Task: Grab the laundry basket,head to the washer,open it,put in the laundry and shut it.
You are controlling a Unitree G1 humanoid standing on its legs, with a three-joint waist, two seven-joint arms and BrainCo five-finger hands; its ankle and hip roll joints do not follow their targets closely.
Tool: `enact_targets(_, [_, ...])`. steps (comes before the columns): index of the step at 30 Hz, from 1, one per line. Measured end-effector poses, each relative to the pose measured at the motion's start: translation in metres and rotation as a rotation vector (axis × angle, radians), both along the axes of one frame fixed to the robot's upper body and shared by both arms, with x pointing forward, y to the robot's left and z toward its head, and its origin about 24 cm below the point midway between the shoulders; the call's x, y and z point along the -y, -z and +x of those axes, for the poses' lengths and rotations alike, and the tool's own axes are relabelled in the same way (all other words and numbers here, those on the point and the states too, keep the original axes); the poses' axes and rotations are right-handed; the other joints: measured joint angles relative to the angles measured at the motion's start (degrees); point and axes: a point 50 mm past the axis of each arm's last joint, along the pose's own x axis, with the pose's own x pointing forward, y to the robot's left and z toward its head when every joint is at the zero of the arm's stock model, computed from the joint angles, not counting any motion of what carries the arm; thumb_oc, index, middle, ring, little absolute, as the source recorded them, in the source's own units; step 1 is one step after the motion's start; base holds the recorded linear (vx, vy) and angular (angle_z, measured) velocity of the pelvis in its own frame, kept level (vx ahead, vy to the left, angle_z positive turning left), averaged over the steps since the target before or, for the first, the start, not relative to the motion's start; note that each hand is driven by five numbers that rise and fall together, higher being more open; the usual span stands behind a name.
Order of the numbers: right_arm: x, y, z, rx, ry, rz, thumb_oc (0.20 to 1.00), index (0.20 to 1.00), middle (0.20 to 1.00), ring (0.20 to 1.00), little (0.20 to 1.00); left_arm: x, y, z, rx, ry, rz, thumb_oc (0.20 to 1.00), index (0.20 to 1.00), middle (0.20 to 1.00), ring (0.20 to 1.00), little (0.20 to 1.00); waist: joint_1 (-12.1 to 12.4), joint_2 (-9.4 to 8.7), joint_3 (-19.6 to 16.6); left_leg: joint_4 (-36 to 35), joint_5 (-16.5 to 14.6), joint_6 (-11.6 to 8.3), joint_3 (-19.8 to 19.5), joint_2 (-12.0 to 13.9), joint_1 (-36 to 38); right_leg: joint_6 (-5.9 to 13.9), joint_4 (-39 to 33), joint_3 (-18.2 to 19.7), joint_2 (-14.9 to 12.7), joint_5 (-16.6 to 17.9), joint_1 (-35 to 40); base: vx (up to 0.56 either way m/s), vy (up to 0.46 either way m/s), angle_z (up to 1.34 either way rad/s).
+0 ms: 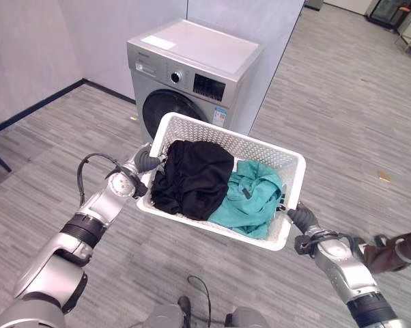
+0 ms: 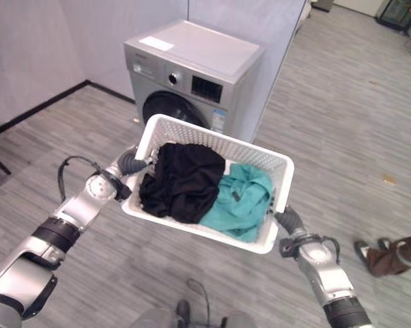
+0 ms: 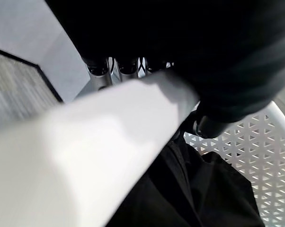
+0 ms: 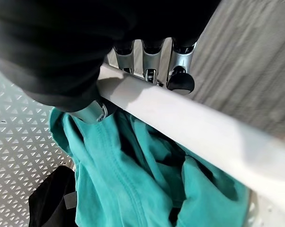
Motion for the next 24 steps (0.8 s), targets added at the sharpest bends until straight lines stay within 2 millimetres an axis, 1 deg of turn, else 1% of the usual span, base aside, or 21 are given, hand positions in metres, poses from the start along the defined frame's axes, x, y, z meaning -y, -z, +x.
enact_targets(1, [0.002, 0.001, -0.001, -0.004, 0.004, -0.003, 0.2, 0.2, 0.2, 0.2, 0.2, 0.001, 0.001, 0.0, -0.002, 0.004, -0.007, 0.2, 0.2, 0.2, 0.2, 0.2, -1.7, 0.15, -0.2, -1.4, -1.5, -2.54, -1.8, -0.4, 2.6, -0.87, -11.6, -0.5, 1.1, 0.4, -0.9, 0.49, -0.191, 0.54])
enact_targets(2, [0.003, 0.0, -0.002, -0.002, 0.008, -0.004, 0.2, 0.2, 0.2, 0.2, 0.2, 0.002, 0.002, -0.001, -0.002, 0.007, -0.01, 0.2, 0.2, 0.2, 0.2, 0.2, -1.9, 0.23, -0.4, -2.3, -1.4, -2.6, -1.4, -0.6, 3.7, -0.74, -22.7, -1.7, 2.3, 1.0, 0.5, 0.39, -0.196, 0.38])
enact_targets(3, [0.004, 0.0, -0.001, 0.001, 0.009, -0.004, 0.2, 0.2, 0.2, 0.2, 0.2, 0.003, 0.001, -0.001, 0.001, 0.011, -0.011, 0.2, 0.2, 0.2, 0.2, 0.2, -2.0, 0.25, -0.5, -2.8, -1.5, -2.68, -1.5, -0.8, 4.7, -2.13, -31.2, -1.6, 3.3, 2.8, 0.3, 0.35, -0.169, 0.2])
enact_targets(4, [0.005, -0.001, -0.002, 0.0, 0.012, -0.007, 0.2, 0.2, 0.2, 0.2, 0.2, 0.004, 0.002, -0.001, 0.001, 0.012, -0.017, 0.2, 0.2, 0.2, 0.2, 0.2, -2.3, 0.63, -0.7, -3.3, -2.1, -3.52, -3.1, -1.0, 5.3, -2.63, -36.4, -1.1, 4.5, 4.7, -0.8, 0.23, -0.103, 0.37])
enact_targets(5, [0.008, -0.002, -0.002, 0.002, 0.015, -0.013, 0.2, 0.2, 0.2, 0.2, 0.2, 0.007, 0.001, 0.0, 0.004, 0.017, -0.026, 0.2, 0.2, 0.2, 0.2, 0.2, -2.7, 1.09, -0.9, -3.9, -2.8, -3.85, -4.1, -1.0, 5.8, -1.78, -43.4, -0.2, 5.4, 6.9, -1.3, 0.33, -0.154, 0.49])
enact_targets(6, [0.009, -0.003, -0.001, 0.005, 0.021, -0.013, 0.2, 0.2, 0.2, 0.2, 0.2, 0.009, 0.001, 0.001, 0.004, 0.021, -0.03, 0.2, 0.2, 0.2, 0.2, 0.2, -2.9, 1.19, -0.8, -4.5, -2.8, -3.82, -4.4, -1.7, 6.5, -1.8, -48.4, 0.0, 5.7, 9.4, -1.7, 0.34, -0.16, 0.46])
enact_targets(7, [0.01, -0.001, -0.002, -0.002, 0.026, -0.013, 0.2, 0.2, 0.2, 0.2, 0.2, 0.01, 0.006, 0.001, -0.008, 0.017, -0.035, 0.2, 0.2, 0.2, 0.2, 0.2, -3.0, 1.52, -0.7, -4.5, -3.0, -4.06, -4.7, -1.9, 7.8, -3.21, -49.5, -0.1, 6.0, 10.8, -2.3, 0.45, -0.222, 0.39])
enact_targets(9, [0.012, 0.003, -0.004, -0.021, 0.028, -0.02, 0.2, 0.2, 0.2, 0.2, 0.2, 0.012, 0.016, 0.002, -0.042, -0.003, -0.043, 0.2, 0.2, 0.2, 0.2, 0.2, -3.7, 2.14, -0.8, -4.3, -4.2, -6.13, -6.0, -1.7, 11.1, -3.83, -49.2, 0.7, 7.4, 12.8, -0.8, 0.36, -0.196, 0.48])
enact_targets(11, [0.015, 0.002, -0.005, -0.024, 0.025, -0.031, 0.2, 0.2, 0.2, 0.2, 0.2, 0.014, 0.017, 0.002, -0.04, 0.002, -0.041, 0.2, 0.2, 0.2, 0.2, 0.2, -4.3, 1.54, -1.2, -3.5, -5.7, -8.5, -6.2, -1.9, 14.8, -7.36, -46.6, 0.7, 9.5, 14.0, 2.8, 0.34, -0.253, 0.64])
enact_targets(12, [0.019, 0.0, -0.005, -0.021, 0.023, -0.04, 0.2, 0.2, 0.2, 0.2, 0.2, 0.017, 0.015, 0.002, -0.032, 0.011, -0.054, 0.2, 0.2, 0.2, 0.2, 0.2, -4.3, 0.48, -2.2, -0.8, -7.2, -10.42, -6.1, -2.7, 16.4, -10.56, -47.3, 1.9, 9.9, 17.7, 6.5, 0.24, -0.302, 0.62])
enact_targets(13, [0.024, -0.004, -0.004, -0.012, 0.035, -0.047, 0.2, 0.2, 0.2, 0.2, 0.2, 0.022, 0.015, 0.002, -0.02, 0.018, -0.081, 0.2, 0.2, 0.2, 0.2, 0.2, -4.1, 1.2, -2.4, 4.3, -7.8, -11.43, -5.7, -2.1, 15.2, -10.57, -47.5, 1.8, 10.3, 19.3, 8.1, 0.11, -0.219, 0.39])
enact_targets(14, [0.026, -0.006, -0.002, -0.005, 0.037, -0.055, 0.2, 0.2, 0.2, 0.2, 0.2, 0.024, 0.016, 0.0, -0.013, 0.015, -0.102, 0.2, 0.2, 0.2, 0.2, 0.2, -3.1, 1.76, -2.7, 11.2, -7.1, -12.53, -4.4, -1.5, 12.3, -12.15, -47.6, 1.8, 11.1, 18.4, 9.3, 0.13, -0.337, 0.11])
enact_targets(15, [0.028, -0.012, -0.001, 0.012, 0.029, -0.072, 0.2, 0.2, 0.2, 0.2, 0.2, 0.024, 0.012, 0.0, 0.006, 0.016, -0.109, 0.2, 0.2, 0.2, 0.2, 0.2, -3.0, 2.09, -2.8, 23.8, -7.8, -11.8, -2.4, 0.3, 6.4, -11.61, -48.2, 1.8, 11.3, 18.5, 10.5, 0.1, -0.301, 0.21])
enact_targets(16, [0.028, -0.018, 0.001, 0.034, 0.025, -0.076, 0.2, 0.2, 0.2, 0.2, 0.2, 0.022, 0.004, 0.0, 0.033, 0.021, -0.109, 0.2, 0.2, 0.2, 0.2, 0.2, -3.1, 2.0, -2.7, 34.0, -8.6, -10.17, -1.3, 2.5, 0.1, -11.75, -49.0, 2.2, 12.4, 16.9, 11.7, 0.15, -0.366, 0.39])
enact_targets(17, [0.031, -0.022, 0.002, 0.066, 0.027, -0.074, 0.2, 0.2, 0.2, 0.2, 0.2, 0.027, -0.009, -0.001, 0.087, 0.051, -0.119, 0.2, 0.2, 0.2, 0.2, 0.2, -2.5, 1.38, -2.4, 46.6, -7.7, -8.78, -3.1, 4.3, -7.7, -12.51, -47.5, 2.8, 13.5, 13.8, 11.9, 0.09, -0.171, 0.17])
enact_targets(18, [0.031, -0.029, 0.004, 0.095, 0.034, -0.063, 0.2, 0.2, 0.2, 0.2, 0.2, 0.027, -0.023, -0.006, 0.137, 0.08, -0.102, 0.2, 0.2, 0.2, 0.2, 0.2, -1.2, 0.69, -2.0, 58.7, -6.0, -5.19, -2.7, 7.6, -14.7, -13.63, -47.6, 3.6, 15.2, 13.0, 12.6, 0.14, -0.124, -0.32])
enact_targets(19, [0.026, -0.034, 0.007, 0.12, 0.025, -0.048, 0.2, 0.2, 0.2, 0.2, 0.2, 0.02, -0.031, -0.008, 0.168, 0.081, -0.073, 0.2, 0.2, 0.2, 0.2, 0.2, 0.1, -1.33, -0.6, 59.8, -6.7, -5.61, -2.3, 9.3, -17.9, -13.87, -48.0, 4.6, 15.2, 12.8, 14.9, 0.16, -0.041, -0.44])
enact_targets(21, [0.019, -0.04, 0.009, 0.154, 0.008, -0.028, 0.2, 0.2, 0.2, 0.2, 0.2, 0.01, -0.039, -0.009, 0.192, 0.057, -0.063, 0.2, 0.2, 0.2, 0.2, 0.2, -0.3, -3.75, 0.7, 51.7, -7.6, -6.32, -2.3, 11.9, -20.4, -13.82, -49.5, 5.5, 14.5, 11.9, 19.1, 0.21, 0.055, -0.21])
enact_targets(22, [0.013, -0.045, 0.011, 0.185, 0.0, -0.016, 0.2, 0.2, 0.2, 0.2, 0.2, 0.006, -0.05, -0.011, 0.237, 0.051, -0.049, 0.2, 0.2, 0.2, 0.2, 0.2, -0.3, -5.05, 1.1, 27.7, -6.6, -7.85, -4.5, 12.8, -19.3, -10.83, -51.2, 6.2, 13.8, 10.6, 22.8, 0.21, 0.082, -0.37])
enact_targets(23, [0.012, -0.047, 0.013, 0.193, -0.003, -0.016, 0.2, 0.2, 0.2, 0.2, 0.2, 0.005, -0.054, -0.012, 0.259, 0.054, -0.041, 0.2, 0.2, 0.2, 0.2, 0.2, 0.1, -4.41, 1.1, 16.7, -4.3, -10.84, -7.1, 13.5, -18.4, -9.99, -51.3, 7.0, 14.1, 10.1, 23.8, 0.19, 0.075, -0.55])
enact_targets(24, [0.011, -0.048, 0.015, 0.194, -0.007, -0.012, 0.2, 0.2, 0.2, 0.2, 0.2, 0.004, -0.057, -0.011, 0.27, 0.052, -0.039, 0.2, 0.2, 0.2, 0.2, 0.2, 0.2, -4.0, 1.1, 8.8, -2.1, -13.07, -9.9, 13.7, -18.1, -8.88, -51.5, 7.2, 14.0, 9.4, 24.9, 0.17, 0.082, -0.55])
